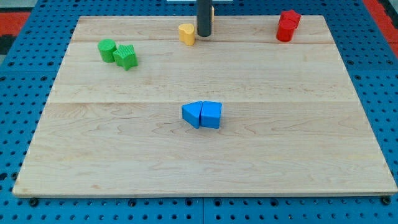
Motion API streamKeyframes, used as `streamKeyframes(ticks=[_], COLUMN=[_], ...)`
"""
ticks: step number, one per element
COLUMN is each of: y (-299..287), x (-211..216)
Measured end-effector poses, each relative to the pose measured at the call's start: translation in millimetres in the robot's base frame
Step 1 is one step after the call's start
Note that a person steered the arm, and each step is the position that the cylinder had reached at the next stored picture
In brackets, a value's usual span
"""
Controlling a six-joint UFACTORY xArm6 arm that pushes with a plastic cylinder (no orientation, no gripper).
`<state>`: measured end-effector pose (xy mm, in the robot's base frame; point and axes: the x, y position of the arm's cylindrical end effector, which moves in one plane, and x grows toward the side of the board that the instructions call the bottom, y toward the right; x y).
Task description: Push the yellow heart to the center
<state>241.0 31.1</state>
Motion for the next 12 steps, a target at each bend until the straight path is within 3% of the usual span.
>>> streamKeyframes(ticks=[1,2,4,7,8,9,10,12], y=[52.8,49.4,-67.5,-39.3,-36.3,-117.0,-137.9,-87.9], x=[-44.3,-48.8,-3.2,13.5,1.8,-12.6,-49.3,-48.9])
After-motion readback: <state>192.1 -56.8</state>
